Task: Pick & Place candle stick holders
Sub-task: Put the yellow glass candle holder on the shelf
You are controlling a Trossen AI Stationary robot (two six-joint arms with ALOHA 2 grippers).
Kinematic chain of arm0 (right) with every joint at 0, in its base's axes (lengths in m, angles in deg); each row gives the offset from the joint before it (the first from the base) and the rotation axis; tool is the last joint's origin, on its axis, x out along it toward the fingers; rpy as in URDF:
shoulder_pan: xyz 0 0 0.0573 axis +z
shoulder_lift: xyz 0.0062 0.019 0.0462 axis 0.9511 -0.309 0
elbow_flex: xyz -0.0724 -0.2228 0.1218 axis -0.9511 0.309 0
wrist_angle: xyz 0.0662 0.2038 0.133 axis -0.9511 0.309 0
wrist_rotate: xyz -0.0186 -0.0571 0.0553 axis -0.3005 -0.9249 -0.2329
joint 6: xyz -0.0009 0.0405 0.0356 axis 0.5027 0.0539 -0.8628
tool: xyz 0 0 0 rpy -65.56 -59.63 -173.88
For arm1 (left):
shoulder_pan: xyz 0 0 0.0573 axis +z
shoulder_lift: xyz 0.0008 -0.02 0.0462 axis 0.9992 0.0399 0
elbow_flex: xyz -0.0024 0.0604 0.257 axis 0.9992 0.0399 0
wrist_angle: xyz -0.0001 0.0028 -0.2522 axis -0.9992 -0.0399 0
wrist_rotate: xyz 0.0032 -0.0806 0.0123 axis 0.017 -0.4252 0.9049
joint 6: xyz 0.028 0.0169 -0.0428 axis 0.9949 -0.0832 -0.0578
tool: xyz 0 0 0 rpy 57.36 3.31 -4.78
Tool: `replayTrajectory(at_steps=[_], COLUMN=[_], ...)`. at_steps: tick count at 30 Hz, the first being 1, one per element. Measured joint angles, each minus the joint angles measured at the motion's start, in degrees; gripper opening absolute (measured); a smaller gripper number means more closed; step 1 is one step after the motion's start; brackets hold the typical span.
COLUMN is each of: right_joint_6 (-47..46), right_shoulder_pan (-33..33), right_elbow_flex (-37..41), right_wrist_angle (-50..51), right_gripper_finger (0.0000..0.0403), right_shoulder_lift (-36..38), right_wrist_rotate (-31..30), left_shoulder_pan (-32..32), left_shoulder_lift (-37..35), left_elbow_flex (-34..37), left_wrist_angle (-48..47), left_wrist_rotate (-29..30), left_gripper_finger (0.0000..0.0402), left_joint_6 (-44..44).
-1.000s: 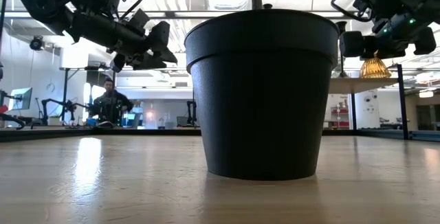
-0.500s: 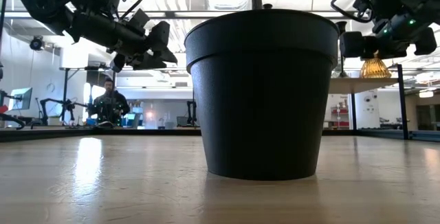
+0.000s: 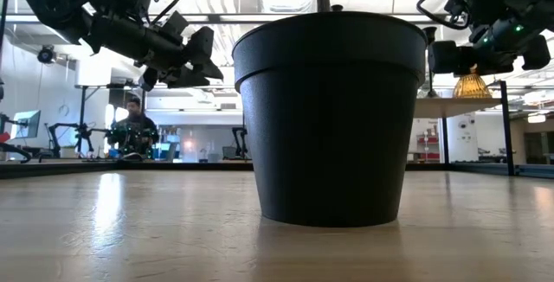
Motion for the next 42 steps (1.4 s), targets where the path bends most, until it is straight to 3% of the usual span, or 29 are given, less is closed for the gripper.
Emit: replayTrajectory(at_steps=[26, 42], right_joint_6=[1.3, 1.5], right_shoulder_pan=[0.0, 0.0], right_elbow_flex=[-1.5, -3.4], right_wrist_angle=[-0.2, -0.1], right_gripper_finger=[0.0281, 0.0303], right_shoulder_lift=[0.0, 0.0], right_wrist_rotate=[0.2, 1.3], left_shoulder_pan=[0.0, 0.0], left_shoulder_lift=[0.0, 0.0], left_elbow_flex=[0.0, 0.0], left_wrist_angle=[0.0, 0.0], left_wrist_rotate=[0.0, 0.0], left_gripper_finger=[0.0209, 0.0209], left_joint_6=[0.0, 0.0])
